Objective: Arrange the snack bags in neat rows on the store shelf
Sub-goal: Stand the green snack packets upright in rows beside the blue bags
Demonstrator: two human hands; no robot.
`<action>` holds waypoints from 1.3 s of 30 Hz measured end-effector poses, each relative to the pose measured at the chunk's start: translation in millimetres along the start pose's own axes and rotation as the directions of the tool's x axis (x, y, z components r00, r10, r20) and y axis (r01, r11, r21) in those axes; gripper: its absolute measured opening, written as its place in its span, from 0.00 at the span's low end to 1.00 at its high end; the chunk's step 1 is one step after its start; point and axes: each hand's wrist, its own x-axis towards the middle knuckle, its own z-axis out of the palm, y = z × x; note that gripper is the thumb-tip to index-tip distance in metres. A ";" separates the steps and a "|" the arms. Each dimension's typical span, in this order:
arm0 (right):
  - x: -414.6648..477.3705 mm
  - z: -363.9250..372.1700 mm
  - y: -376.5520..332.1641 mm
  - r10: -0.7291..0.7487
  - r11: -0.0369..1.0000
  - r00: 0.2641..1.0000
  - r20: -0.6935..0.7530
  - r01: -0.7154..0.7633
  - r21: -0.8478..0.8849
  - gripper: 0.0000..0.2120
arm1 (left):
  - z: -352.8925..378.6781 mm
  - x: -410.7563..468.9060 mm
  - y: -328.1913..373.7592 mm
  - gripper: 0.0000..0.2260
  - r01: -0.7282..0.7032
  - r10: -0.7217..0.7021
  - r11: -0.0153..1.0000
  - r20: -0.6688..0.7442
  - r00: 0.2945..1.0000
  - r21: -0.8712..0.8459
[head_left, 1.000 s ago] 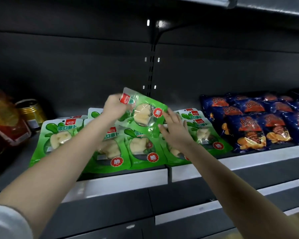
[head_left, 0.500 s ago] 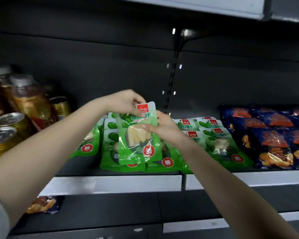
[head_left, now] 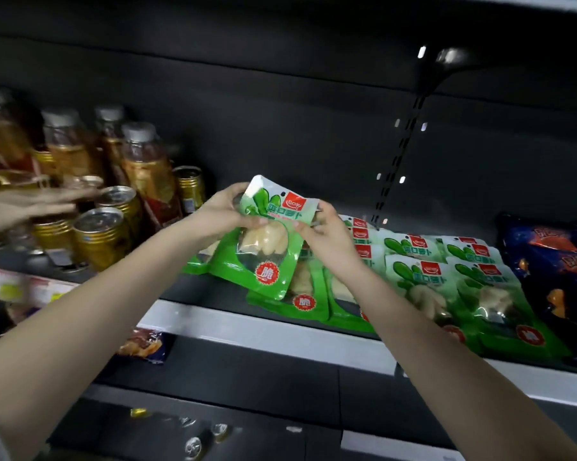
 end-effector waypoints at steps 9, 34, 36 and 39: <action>8.6 5.4 36.6 -0.191 0.737 0.981 0.041 0.171 -0.654 0.23 | -51.8 -43.7 -30.8 0.27 0.132 -0.144 0.989 -0.297 0.944 -0.060; 6.1 12.0 54.1 -0.005 0.499 0.982 0.186 0.164 -0.851 0.22 | -23.2 -46.8 -78.4 0.26 -0.051 0.012 0.285 0.050 0.999 0.957; 6.3 12.2 54.3 -0.004 0.498 0.983 0.186 0.163 -0.851 0.22 | -23.1 -45.9 -78.6 0.29 -0.030 -0.005 0.295 0.033 0.999 0.955; 6.3 12.7 55.6 0.000 0.503 0.983 0.184 0.159 -0.850 0.22 | -22.3 -44.7 -77.6 0.30 -0.022 -0.009 0.291 0.026 1.000 0.956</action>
